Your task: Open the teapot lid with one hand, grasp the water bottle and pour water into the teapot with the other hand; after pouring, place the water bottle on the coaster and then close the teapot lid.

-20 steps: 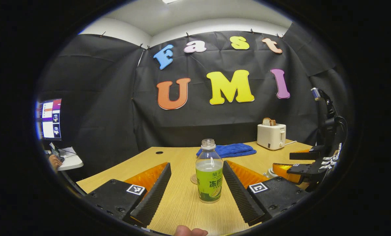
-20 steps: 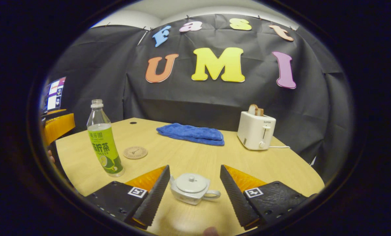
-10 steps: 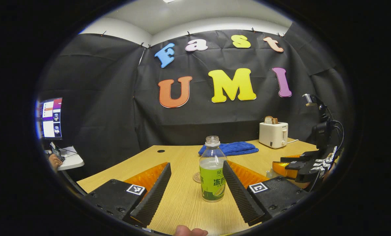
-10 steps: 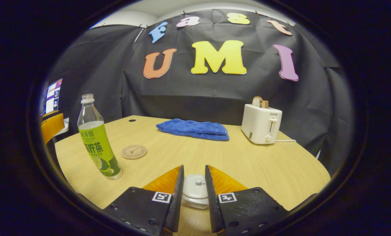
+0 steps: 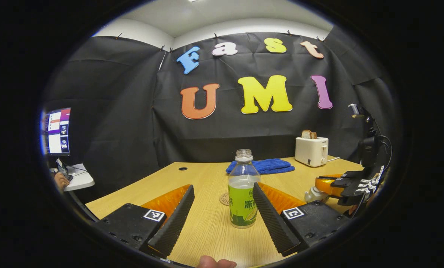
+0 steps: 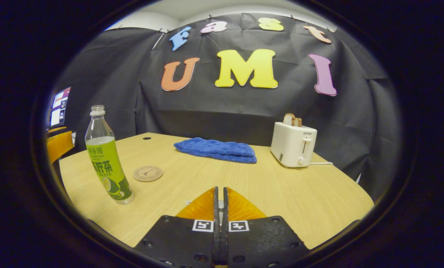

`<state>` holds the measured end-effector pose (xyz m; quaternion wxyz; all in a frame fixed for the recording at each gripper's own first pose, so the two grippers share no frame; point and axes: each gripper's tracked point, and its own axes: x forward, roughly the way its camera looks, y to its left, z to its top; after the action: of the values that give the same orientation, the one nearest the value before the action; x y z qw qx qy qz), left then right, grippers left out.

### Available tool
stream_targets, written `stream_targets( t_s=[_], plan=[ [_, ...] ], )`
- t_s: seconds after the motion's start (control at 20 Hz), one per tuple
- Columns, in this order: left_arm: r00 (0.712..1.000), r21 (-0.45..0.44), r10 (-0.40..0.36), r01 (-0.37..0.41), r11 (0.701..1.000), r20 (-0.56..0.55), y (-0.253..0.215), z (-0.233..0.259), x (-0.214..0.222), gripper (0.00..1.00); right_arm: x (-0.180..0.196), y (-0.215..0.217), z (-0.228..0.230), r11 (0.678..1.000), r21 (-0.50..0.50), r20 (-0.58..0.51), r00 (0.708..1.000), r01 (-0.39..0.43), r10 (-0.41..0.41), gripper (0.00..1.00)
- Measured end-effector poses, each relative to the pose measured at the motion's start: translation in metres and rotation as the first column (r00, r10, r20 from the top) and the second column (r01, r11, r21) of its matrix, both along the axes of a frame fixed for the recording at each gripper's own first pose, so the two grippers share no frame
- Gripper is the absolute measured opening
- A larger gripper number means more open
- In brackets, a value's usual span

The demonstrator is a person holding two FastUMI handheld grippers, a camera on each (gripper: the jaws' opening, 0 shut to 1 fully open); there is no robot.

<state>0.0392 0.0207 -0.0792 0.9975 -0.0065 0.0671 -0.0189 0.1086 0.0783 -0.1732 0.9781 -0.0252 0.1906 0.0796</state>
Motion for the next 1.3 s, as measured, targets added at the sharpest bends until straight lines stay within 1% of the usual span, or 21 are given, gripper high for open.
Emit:
stream_targets(
  t_s=[0.1, 0.15, 0.2, 0.25, 0.4, 0.7, 0.85, 0.9, 0.95, 1.05, 1.15, 1.3],
  plan=[
    [1.000, -0.013, -0.014, 0.014, 1.000, -0.008, -0.005, -0.002, 0.003, 0.99, 0.000, -0.001, 0.011, 0.999, 0.032, 0.015, 1.000, -0.004, 0.004, 0.00],
    [1.000, -0.020, -0.023, 0.023, 1.000, -0.012, -0.008, -0.003, 0.004, 0.99, 0.000, -0.004, 0.016, 1.000, 0.030, 0.023, 1.000, -0.001, 0.000, 0.00],
    [0.999, -0.025, -0.029, 0.029, 0.999, -0.017, -0.009, -0.006, 0.006, 0.99, 0.000, -0.006, 0.019, 0.999, 0.034, 0.033, 0.999, -0.002, 0.000, 0.02],
    [0.999, -0.029, -0.037, 0.036, 0.999, -0.026, -0.012, -0.009, 0.007, 0.99, -0.001, -0.008, 0.024, 0.999, 0.038, 0.040, 0.999, -0.002, 0.000, 0.00],
    [0.997, -0.042, -0.062, 0.060, 0.997, -0.055, -0.023, -0.020, 0.014, 0.99, -0.004, -0.015, 0.036, 0.999, 0.049, 0.051, 0.999, -0.006, 0.004, 0.00],
    [0.990, -0.047, -0.088, 0.083, 0.995, -0.114, -0.038, -0.049, 0.028, 0.99, -0.016, -0.034, 0.062, 1.000, 0.020, 0.083, 0.996, -0.013, 0.011, 0.00],
    [0.987, -0.044, -0.092, 0.087, 0.995, -0.129, -0.043, -0.060, 0.037, 0.99, -0.021, -0.044, 0.067, 1.000, 0.004, 0.091, 0.996, -0.009, 0.008, 0.00],
    [0.986, -0.041, -0.093, 0.088, 0.995, -0.140, -0.044, -0.064, 0.039, 0.96, -0.021, -0.047, 0.067, 1.000, -0.001, 0.089, 0.996, -0.006, 0.006, 0.00],
    [0.984, -0.040, -0.094, 0.089, 0.995, -0.151, -0.045, -0.068, 0.041, 0.99, -0.021, -0.049, 0.067, 1.000, -0.002, 0.089, 0.996, -0.003, 0.004, 0.00],
    [0.982, -0.049, -0.092, 0.084, 0.995, -0.168, -0.046, -0.073, 0.044, 0.99, -0.021, -0.054, 0.066, 1.000, -0.005, 0.083, 0.997, 0.001, -0.001, 0.00],
    [0.979, -0.063, -0.093, 0.083, 0.995, -0.180, -0.049, -0.077, 0.046, 0.98, -0.021, -0.058, 0.066, 1.000, -0.008, 0.078, 0.997, 0.006, -0.006, 0.00],
    [0.976, -0.059, -0.087, 0.076, 0.995, -0.199, -0.048, -0.086, 0.046, 0.89, -0.021, -0.064, 0.063, 1.000, -0.013, 0.072, 0.997, 0.014, -0.013, 0.00]
  ],
)
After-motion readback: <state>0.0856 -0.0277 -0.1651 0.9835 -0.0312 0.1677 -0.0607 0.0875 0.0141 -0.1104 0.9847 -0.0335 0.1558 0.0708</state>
